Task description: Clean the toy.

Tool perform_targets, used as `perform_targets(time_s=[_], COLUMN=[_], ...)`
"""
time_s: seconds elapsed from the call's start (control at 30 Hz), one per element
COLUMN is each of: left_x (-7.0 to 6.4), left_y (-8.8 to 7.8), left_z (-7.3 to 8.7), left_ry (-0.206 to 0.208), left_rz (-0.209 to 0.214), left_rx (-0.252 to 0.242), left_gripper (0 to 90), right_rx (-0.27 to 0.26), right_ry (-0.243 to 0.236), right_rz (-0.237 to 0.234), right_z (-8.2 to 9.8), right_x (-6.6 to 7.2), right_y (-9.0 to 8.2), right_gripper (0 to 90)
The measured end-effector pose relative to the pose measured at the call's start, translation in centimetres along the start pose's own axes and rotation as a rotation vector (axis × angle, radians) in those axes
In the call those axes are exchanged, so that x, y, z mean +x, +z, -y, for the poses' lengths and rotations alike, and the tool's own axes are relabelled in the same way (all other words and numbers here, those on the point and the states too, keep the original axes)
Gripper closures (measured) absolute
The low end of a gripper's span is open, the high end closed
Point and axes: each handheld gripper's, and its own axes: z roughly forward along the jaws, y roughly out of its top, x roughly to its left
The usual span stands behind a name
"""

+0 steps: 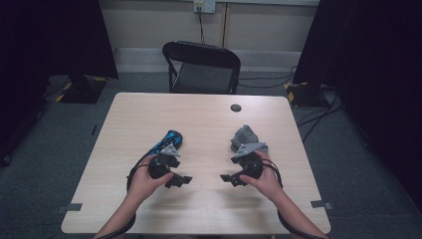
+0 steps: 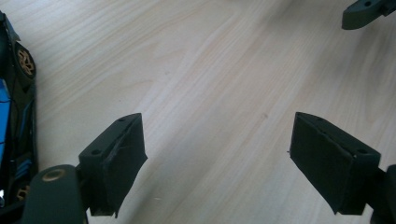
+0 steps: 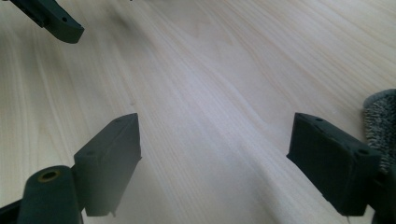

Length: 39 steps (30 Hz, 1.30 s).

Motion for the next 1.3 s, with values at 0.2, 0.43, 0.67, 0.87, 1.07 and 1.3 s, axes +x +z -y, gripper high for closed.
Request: perform_targets(time_s=[0.2,0.43,0.67,0.87,1.07,1.3], left_x=[-0.4,-0.5,-0.6,-0.8,-0.8,-1.0], left_y=[-0.1,0.0,-0.4,-0.5,-0.5,-0.6], left_z=[0.6,1.5,1.8,2.1,2.8,3.6], left_ry=[0.009,0.016,0.016,0.027,0.019,0.041], left_rz=[0.011,0.008,0.02,0.019,0.019,0.02], left_rx=[0.012,0.013,0.005,0.013,0.009,0.017], left_gripper=[17.9,17.9,17.9,17.9,17.8,17.9], right_rx=[0.005,0.015,0.02,0.014,0.019,0.036], right_ry=[-0.008,-0.007,0.002,0.008,0.019,0.027], right_rz=[-0.013,-0.022,-0.025,-0.019,-0.019,-0.016], right_z=[0.4,1.2,2.0,2.5,3.5,4.5], right_x=[0.4,0.8,0.8,0.7,0.6,0.5], right_y=[0.2,0.3,0.1,-0.4,-0.9,-1.1], right_gripper=[16.2,16.1,16.2,16.2,16.2,16.3])
